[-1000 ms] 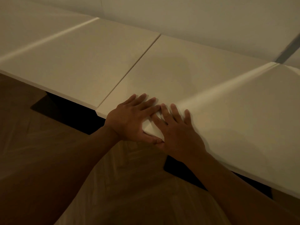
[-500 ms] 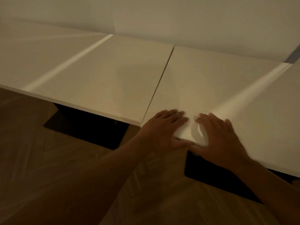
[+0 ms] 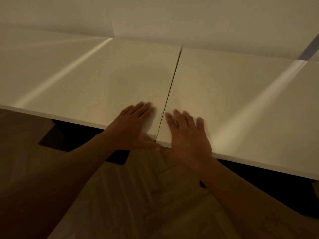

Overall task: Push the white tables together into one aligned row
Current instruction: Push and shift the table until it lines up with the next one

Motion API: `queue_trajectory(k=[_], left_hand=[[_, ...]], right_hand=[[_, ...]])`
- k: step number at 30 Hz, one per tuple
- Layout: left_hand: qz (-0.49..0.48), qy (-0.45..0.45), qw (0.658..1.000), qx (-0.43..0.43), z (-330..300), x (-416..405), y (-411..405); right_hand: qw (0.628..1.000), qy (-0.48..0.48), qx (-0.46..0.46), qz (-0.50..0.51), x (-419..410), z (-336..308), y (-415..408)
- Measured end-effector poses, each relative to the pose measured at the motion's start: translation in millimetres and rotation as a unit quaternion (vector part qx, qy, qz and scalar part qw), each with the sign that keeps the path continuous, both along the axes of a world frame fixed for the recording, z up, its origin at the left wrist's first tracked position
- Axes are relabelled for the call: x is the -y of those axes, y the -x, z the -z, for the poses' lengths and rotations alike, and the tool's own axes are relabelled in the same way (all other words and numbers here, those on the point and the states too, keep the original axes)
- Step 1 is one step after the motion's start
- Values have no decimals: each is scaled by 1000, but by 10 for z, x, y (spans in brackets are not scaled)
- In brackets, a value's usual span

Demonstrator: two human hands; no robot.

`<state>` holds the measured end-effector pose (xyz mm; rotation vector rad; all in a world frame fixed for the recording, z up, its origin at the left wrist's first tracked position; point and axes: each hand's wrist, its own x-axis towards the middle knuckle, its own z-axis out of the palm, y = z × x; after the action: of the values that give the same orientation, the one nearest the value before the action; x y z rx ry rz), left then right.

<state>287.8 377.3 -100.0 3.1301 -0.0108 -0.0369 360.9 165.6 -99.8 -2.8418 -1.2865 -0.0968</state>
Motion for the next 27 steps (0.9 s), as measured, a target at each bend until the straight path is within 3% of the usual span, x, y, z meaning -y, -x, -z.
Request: queue_trajectory(k=[7, 27], left_hand=[[1, -10, 999, 53, 49, 21, 5], [-4, -22, 994, 109, 88, 56, 40]], right_hand=[[999, -24, 49, 0, -63, -74, -48], [999, 12, 50, -5, -120, -64, -120]])
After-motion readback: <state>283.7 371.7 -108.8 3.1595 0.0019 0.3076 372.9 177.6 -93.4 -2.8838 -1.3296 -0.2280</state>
